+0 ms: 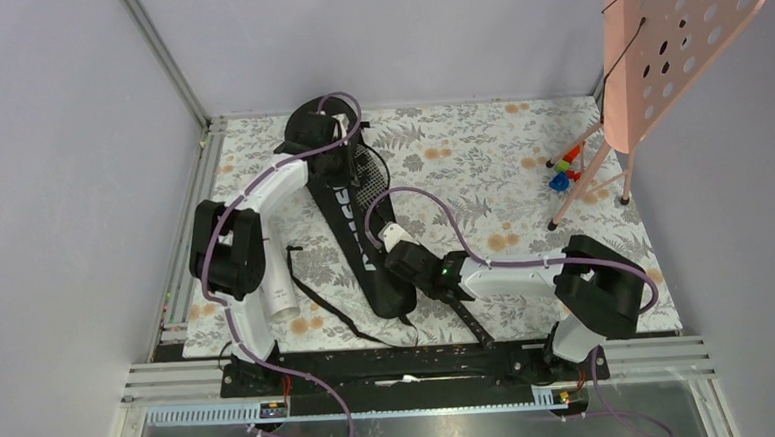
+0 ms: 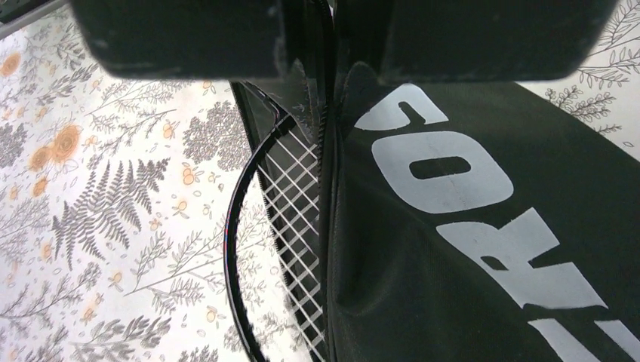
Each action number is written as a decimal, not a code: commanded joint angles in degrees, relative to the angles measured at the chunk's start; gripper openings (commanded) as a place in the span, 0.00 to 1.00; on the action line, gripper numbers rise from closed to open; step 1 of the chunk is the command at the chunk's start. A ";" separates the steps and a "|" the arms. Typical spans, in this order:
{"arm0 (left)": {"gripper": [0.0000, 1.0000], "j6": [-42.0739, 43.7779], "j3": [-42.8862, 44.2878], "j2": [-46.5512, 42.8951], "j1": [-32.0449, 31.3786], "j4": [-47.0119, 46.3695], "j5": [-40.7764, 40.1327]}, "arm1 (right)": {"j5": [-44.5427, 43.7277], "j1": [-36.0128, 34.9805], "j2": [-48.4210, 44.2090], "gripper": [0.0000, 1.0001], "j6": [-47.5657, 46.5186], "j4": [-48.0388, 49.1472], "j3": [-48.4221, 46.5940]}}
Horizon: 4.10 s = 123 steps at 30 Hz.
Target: Pack up the badminton gear
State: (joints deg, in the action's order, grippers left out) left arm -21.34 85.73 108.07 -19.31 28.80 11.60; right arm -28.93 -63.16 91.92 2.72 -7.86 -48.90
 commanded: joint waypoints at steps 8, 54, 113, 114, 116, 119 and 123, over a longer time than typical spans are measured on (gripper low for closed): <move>0.00 1.26 -7.64 -10.28 -8.79 -7.35 9.79 | -5.88 -0.32 4.97 0.00 -2.26 13.31 -12.71; 0.00 -6.89 -29.30 -33.51 -0.04 -23.46 22.49 | 22.64 13.06 7.39 0.22 12.66 20.67 -2.11; 0.00 -10.87 -36.09 -27.48 2.17 -36.67 36.84 | 38.55 20.81 7.44 0.45 15.35 43.29 7.48; 0.00 -10.56 -36.15 -27.81 2.17 -36.12 36.23 | 39.38 21.13 6.53 0.26 15.39 42.98 7.75; 0.00 -8.67 -36.00 -28.63 2.17 -33.13 32.94 | 39.01 21.38 3.06 0.08 14.10 40.35 8.39; 0.00 -6.25 -34.85 -28.91 2.11 -28.13 25.98 | 32.61 21.34 -4.20 0.00 10.59 28.80 6.95; 0.09 -5.47 -33.13 -27.41 1.95 -20.70 15.26 | 27.08 21.39 -9.33 0.00 8.42 19.81 4.21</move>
State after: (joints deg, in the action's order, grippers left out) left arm -29.61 49.52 81.73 -17.82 4.73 38.68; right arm 3.57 -42.00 89.10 14.87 21.45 -41.10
